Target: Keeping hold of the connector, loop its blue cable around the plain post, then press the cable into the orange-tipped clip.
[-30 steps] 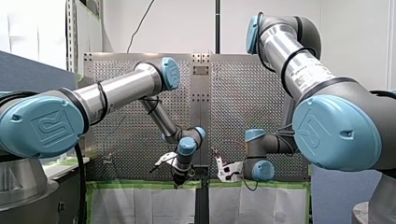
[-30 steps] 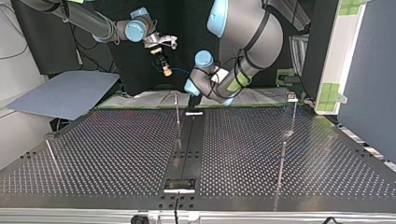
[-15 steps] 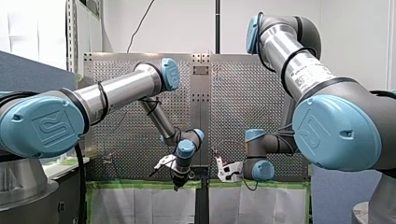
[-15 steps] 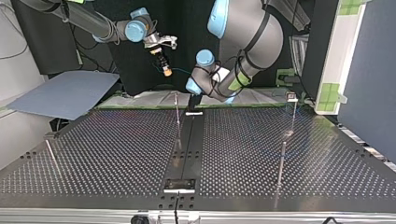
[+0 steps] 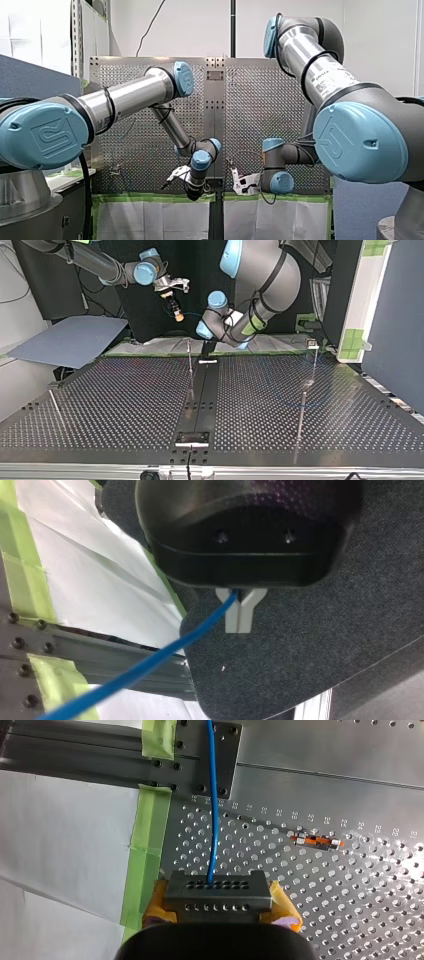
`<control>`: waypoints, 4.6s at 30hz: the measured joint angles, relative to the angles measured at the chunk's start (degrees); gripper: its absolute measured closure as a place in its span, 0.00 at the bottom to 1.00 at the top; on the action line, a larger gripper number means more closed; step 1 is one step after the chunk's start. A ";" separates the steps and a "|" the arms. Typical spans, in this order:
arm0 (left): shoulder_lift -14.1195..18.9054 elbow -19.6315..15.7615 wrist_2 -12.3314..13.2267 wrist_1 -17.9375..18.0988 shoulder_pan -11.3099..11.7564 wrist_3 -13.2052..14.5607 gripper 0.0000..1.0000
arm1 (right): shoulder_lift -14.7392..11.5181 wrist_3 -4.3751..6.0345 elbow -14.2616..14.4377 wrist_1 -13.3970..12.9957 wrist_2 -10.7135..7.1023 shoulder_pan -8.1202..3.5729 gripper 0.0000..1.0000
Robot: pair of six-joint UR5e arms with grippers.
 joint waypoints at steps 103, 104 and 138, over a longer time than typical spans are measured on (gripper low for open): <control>13.30 -12.51 -7.66 37.23 -7.90 -10.84 1.00 | -0.01 4.61 -7.73 6.94 2.44 -12.04 1.00; 13.27 -12.51 -7.47 37.24 -7.85 -10.85 1.00 | -0.01 4.62 -7.84 7.02 2.45 -12.12 1.00; 11.59 -9.27 -0.60 35.91 -4.62 -13.90 1.00 | -0.01 4.94 -9.90 8.47 2.72 -13.41 1.00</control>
